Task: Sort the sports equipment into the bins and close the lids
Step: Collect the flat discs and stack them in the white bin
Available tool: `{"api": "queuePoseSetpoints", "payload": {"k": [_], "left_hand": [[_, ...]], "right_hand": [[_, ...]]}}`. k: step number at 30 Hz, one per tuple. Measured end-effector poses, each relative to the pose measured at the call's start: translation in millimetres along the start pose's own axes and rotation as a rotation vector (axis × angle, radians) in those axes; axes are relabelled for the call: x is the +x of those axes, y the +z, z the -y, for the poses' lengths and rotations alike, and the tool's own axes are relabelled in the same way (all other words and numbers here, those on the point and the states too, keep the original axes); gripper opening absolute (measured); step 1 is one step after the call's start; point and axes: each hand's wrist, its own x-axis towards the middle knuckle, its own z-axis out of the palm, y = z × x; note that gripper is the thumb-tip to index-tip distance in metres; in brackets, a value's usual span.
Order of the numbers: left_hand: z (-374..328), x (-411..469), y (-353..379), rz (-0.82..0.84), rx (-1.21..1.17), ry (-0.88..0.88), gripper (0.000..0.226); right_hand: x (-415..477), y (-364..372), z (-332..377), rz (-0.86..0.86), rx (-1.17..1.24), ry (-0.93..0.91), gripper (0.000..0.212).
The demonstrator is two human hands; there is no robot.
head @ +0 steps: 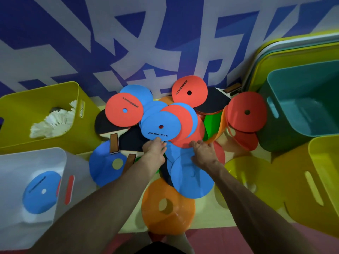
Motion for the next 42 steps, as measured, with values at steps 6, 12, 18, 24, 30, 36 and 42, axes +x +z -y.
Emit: {"api": "queuePoseSetpoints", "payload": {"k": [6, 12, 18, 24, 30, 36, 42], "left_hand": [[-14, -6, -27, 0.053, 0.12, 0.238, 0.011], [-26, -2, -57, 0.092, 0.193, 0.344, 0.016], [-55, -14, -78, 0.112, 0.226, 0.444, 0.007], [-120, -34, -106, 0.121, 0.265, 0.615, 0.006], [-185, -48, -169, 0.055, 0.193, 0.754, 0.014], [-214, -46, -259, -0.035, -0.006, 0.772, 0.009], [-224, -36, -363, -0.042, -0.017, 0.717, 0.016]], "right_hand": [[-3, 7, 7, -0.013, -0.033, 0.076, 0.04], [-4, 4, 15, -0.006, -0.022, 0.1, 0.032], [-7, -28, 42, 0.025, -0.012, 0.085, 0.033], [4, -90, 99, 0.012, 0.179, -0.008, 0.03], [11, -166, 182, -0.167, 0.368, -0.138, 0.02], [10, -197, 283, -0.253, 0.555, -0.224, 0.009], [2, -176, 392, -0.163, 0.764, -0.34, 0.016]]}}
